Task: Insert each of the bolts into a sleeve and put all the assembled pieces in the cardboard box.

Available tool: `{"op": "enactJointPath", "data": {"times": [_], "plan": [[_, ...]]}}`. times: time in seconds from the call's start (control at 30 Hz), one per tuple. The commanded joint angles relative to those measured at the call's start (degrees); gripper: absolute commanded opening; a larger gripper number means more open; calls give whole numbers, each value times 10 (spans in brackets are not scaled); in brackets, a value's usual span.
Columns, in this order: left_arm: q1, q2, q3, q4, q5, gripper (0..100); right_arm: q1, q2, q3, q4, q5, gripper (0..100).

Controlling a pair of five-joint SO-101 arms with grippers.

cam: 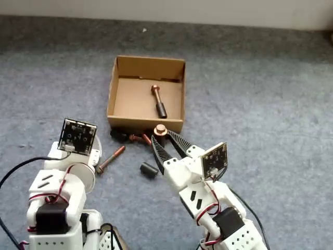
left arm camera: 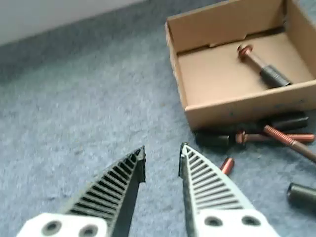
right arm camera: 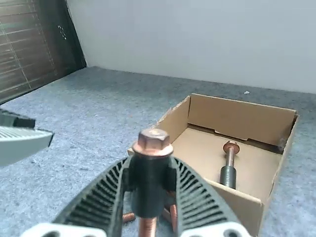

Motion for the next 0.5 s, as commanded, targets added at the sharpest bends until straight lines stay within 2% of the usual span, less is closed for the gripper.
{"op": "enactJointPath", "data": {"times": [0.0, 0.23, 0.33, 0.47], "plan": [[-60, 0, 70, 0, -28, 125, 18, -5, 16, -13, -6, 4], [-103, 0, 189, 2, -103, 125, 74, 16, -8, 28, -6, 4], [-102, 0, 239, -1, -136, 125, 74, 93, -69, 31, -5, 4], [-104, 0, 248, 2, -144, 125, 73, 260, -174, 4, 17, 4]]}}
